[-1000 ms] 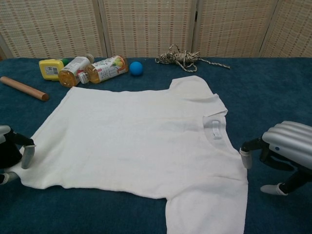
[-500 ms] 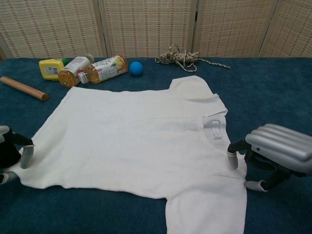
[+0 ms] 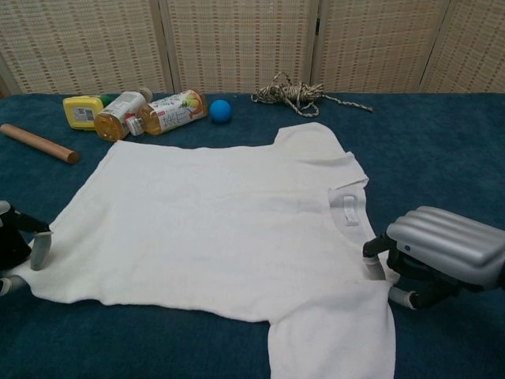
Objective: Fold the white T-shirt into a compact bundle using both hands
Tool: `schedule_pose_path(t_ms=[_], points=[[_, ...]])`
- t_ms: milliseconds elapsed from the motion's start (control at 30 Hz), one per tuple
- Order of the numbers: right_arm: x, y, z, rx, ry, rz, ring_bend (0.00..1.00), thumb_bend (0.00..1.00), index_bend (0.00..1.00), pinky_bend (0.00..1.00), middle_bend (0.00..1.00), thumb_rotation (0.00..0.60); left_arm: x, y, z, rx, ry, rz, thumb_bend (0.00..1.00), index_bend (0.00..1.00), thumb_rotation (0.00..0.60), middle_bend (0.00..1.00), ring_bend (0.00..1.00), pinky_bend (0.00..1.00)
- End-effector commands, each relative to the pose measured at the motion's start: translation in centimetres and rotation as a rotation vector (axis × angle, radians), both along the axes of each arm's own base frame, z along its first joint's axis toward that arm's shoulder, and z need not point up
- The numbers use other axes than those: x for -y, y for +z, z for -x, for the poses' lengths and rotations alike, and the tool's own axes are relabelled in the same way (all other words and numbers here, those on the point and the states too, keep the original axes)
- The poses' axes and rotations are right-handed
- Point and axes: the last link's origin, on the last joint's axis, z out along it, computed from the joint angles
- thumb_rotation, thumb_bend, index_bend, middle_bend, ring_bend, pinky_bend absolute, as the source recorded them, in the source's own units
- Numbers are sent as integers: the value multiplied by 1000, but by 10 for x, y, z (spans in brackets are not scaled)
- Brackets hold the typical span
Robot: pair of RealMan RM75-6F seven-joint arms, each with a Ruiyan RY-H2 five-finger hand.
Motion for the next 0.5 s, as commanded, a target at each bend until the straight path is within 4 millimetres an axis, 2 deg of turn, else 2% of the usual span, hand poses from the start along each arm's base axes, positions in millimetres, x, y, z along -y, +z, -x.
schedule_pose_path(t_ms=[33, 167, 500], points=[[-2, 2, 1, 8, 0, 2, 967, 523, 663, 1000, 955, 600, 1, 0, 1, 17, 4, 3, 548, 680, 600, 961, 875, 947], [-7, 13, 2, 25, 14, 9, 968, 549, 710, 1000, 963, 600, 6, 5, -3, 65, -1, 27, 548, 681, 600, 961, 875, 947], [-25, 46, 3, 31, 90, -26, 968, 557, 741, 1000, 974, 600, 27, 27, -7, 121, 28, 108, 548, 683, 600, 961, 875, 947]])
